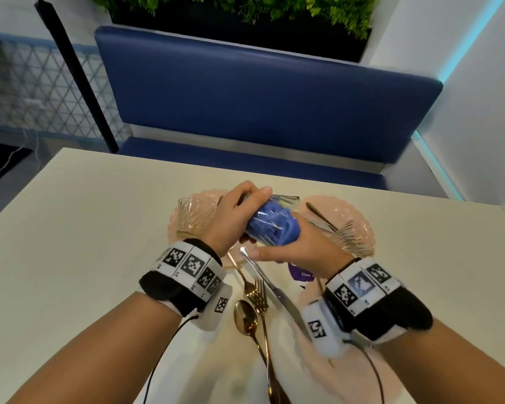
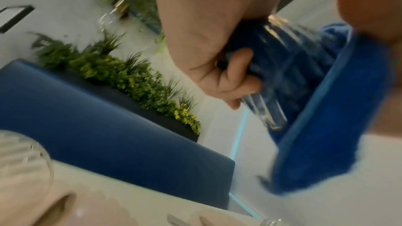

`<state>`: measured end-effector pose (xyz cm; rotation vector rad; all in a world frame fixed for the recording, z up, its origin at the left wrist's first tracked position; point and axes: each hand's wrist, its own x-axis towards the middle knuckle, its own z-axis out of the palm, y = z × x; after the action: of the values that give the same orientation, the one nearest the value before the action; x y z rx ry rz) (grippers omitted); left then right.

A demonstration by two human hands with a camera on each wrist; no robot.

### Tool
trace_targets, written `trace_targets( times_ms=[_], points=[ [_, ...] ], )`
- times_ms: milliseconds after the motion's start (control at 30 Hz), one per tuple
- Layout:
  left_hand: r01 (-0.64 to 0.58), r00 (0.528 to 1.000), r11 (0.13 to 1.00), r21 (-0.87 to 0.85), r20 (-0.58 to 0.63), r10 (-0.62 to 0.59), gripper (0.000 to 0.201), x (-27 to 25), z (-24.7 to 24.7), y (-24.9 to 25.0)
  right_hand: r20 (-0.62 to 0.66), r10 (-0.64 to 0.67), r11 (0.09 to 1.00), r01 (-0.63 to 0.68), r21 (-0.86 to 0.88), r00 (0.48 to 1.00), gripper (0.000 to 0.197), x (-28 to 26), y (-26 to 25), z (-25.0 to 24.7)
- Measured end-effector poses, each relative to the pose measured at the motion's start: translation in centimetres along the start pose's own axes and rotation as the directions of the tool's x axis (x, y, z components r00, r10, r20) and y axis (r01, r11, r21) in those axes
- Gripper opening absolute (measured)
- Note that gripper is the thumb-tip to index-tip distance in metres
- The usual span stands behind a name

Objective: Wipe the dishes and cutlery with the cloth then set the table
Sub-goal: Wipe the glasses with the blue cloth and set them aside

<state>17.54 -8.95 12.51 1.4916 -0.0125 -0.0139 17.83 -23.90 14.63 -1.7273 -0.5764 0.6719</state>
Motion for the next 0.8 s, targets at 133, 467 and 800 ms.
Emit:
trace_targets(
  times_ms=[133,467,800],
  points=[
    [-0.22,0.974,0.949,0.227,0.109,0.199,0.042,-0.4,-0.4,0.3,-0.069,0.113,0.744,-0.039,0.667,0.991,0.035,-0.3,0.1,1.1],
    [0.451,0.892,0.891,-0.056,-0.007,-0.452,0.048,-0.1,-0.8,0.0,-0.174,-0.194,0.742,0.028,-0.67,0.965,0.048,0.1,0.7,2.4],
    [-0.148,0.988,0.907,0.395,0.095,0.12,0.046,-1.5,-1.9,1.3,-0.14,0.12,0.856,-0.03,0.517,0.983,0.033,-0.6,0.2,2.7]
  ],
)
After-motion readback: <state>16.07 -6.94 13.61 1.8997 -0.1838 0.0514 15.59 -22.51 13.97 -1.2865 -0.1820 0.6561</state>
